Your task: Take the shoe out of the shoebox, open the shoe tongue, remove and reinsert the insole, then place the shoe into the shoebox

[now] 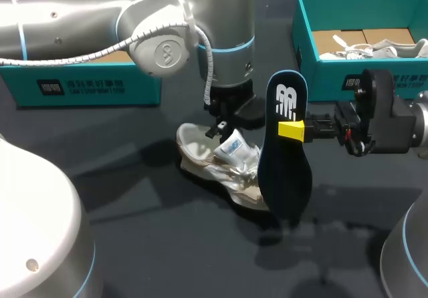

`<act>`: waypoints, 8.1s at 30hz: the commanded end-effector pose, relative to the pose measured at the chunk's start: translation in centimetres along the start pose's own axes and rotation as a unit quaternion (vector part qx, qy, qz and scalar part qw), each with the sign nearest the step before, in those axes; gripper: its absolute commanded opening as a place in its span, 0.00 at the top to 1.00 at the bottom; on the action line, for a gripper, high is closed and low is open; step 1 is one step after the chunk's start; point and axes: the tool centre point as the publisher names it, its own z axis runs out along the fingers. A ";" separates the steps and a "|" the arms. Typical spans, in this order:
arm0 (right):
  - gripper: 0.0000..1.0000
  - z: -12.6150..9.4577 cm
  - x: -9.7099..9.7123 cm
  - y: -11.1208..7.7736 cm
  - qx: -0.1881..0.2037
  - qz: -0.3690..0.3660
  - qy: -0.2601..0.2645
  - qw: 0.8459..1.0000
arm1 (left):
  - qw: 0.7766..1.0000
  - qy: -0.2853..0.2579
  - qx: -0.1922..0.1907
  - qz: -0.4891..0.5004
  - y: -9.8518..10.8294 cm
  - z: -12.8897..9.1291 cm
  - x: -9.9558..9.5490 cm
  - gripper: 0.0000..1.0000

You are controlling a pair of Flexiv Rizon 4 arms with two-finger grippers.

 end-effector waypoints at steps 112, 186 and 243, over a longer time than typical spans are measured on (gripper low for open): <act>1.00 -0.2 -1.8 0.2 -0.009 0.035 0.026 0.999 | 0.720 -0.537 0.218 0.381 -2.8 -13.2 -5.3 0.00; 1.00 -1.7 -23.6 2.9 0.062 0.471 0.026 0.880 | 0.600 -0.657 0.193 0.414 -4.8 -16.2 -5.0 0.00; 0.00 -0.2 -24.6 1.0 0.042 0.521 -0.041 0.852 | 0.638 -0.649 0.167 0.379 -3.6 -13.8 -8.4 1.00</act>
